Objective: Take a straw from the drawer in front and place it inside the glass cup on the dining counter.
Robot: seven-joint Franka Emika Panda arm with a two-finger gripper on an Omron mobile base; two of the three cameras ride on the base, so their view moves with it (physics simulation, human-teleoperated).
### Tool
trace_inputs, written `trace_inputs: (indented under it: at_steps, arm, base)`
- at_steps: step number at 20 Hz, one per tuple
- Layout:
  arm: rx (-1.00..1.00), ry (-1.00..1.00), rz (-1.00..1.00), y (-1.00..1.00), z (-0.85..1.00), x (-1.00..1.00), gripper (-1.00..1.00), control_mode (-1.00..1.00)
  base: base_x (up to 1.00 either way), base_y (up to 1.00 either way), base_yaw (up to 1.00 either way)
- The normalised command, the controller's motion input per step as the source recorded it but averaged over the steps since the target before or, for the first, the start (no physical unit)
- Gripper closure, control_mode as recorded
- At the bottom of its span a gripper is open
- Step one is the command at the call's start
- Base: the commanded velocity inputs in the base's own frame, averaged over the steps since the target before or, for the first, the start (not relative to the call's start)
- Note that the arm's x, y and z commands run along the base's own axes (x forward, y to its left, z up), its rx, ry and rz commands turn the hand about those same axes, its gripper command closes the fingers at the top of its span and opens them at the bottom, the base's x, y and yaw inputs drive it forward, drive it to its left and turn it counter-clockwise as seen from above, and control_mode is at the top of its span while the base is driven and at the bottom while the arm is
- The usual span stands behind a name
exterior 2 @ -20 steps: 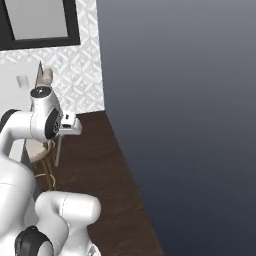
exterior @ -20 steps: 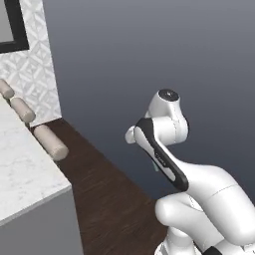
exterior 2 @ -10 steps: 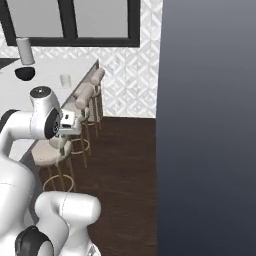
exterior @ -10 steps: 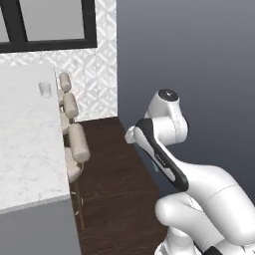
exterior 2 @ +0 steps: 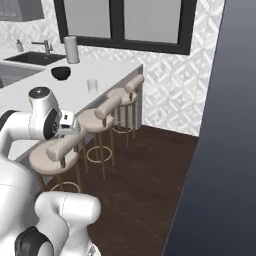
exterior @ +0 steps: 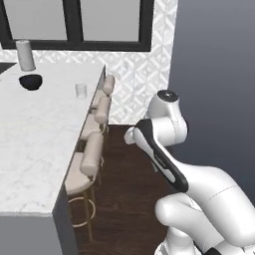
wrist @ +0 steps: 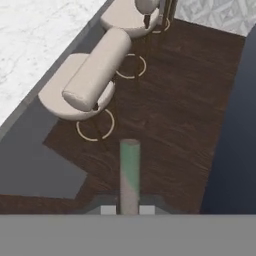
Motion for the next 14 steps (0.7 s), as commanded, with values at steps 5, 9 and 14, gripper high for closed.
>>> trace_inputs:
  at_steps: [5,9,14]
  arm:
    - [0.0,0.0,0.0,0.0,0.0,0.0,1.0,1.0]
    - [0.0,0.0,0.0,0.0,0.0,0.0,1.0,1.0]
    - [0.0,0.0,0.0,0.0,0.0,0.0,1.0,1.0]
  base:
    - [0.8,-0.65,0.55]
    - [0.77,-0.66,0.54]
    - [0.76,-0.67,0.54]
